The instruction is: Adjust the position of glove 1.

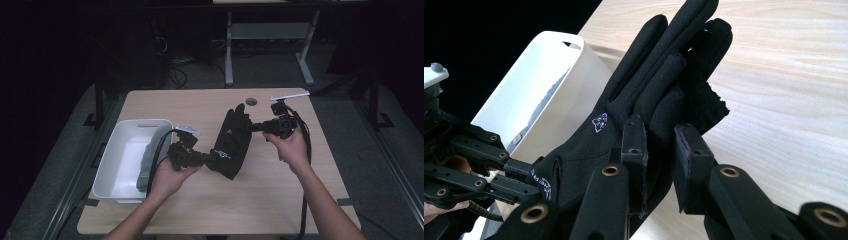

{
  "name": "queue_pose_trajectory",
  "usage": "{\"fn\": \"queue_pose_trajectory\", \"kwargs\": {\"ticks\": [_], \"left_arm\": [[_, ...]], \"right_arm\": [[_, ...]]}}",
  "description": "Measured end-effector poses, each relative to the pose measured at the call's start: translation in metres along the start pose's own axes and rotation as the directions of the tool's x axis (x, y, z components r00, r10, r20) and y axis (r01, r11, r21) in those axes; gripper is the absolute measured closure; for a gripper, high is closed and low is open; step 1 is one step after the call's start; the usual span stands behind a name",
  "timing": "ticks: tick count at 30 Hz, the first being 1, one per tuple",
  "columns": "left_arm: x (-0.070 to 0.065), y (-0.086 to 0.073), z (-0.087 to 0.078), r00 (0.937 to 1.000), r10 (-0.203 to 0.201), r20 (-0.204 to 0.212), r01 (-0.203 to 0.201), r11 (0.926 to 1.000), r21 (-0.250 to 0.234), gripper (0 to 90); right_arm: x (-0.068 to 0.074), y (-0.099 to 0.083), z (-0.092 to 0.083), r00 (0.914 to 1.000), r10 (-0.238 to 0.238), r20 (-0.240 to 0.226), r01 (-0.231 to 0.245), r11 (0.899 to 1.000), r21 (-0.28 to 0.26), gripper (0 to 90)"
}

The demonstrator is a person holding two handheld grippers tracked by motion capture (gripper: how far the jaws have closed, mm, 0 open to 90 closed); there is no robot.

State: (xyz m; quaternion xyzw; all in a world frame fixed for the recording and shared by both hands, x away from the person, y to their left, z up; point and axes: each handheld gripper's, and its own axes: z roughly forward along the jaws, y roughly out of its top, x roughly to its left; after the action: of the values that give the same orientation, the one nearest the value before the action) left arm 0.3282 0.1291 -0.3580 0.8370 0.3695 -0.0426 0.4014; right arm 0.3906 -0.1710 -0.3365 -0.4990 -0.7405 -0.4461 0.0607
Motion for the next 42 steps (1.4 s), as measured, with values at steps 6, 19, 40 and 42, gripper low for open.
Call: {"fn": "queue_pose_trajectory", "kwargs": {"ticks": [6, 19, 40, 42], "left_arm": [[0.004, -0.004, -0.011, 0.9999, -0.006, -0.014, 0.006, 0.9999, -0.014, 81.3], [0.014, -0.014, -0.039, 0.9991, -0.017, -0.038, 0.016, 0.9994, -0.031, 81.2], [0.029, -0.026, -0.072, 0.9967, -0.041, -0.071, 0.036, 0.9970, -0.069, 81.2], [0.030, -0.027, -0.075, 0.9964, -0.045, -0.072, 0.039, 0.9963, -0.077, 81.2]], "right_arm": [[0.008, 0.006, 0.007, 0.9998, -0.012, -0.018, 0.012, 1.000, 0.001, 77.0], [0.027, 0.017, 0.027, 0.9978, -0.023, -0.063, 0.024, 1.000, 0.017, 77.1], [0.051, 0.035, 0.050, 0.9909, -0.034, -0.130, 0.036, 0.999, 0.013, 77.3], [0.053, 0.037, 0.052, 0.9903, -0.040, -0.133, 0.043, 0.999, 0.014, 77.3]]}}
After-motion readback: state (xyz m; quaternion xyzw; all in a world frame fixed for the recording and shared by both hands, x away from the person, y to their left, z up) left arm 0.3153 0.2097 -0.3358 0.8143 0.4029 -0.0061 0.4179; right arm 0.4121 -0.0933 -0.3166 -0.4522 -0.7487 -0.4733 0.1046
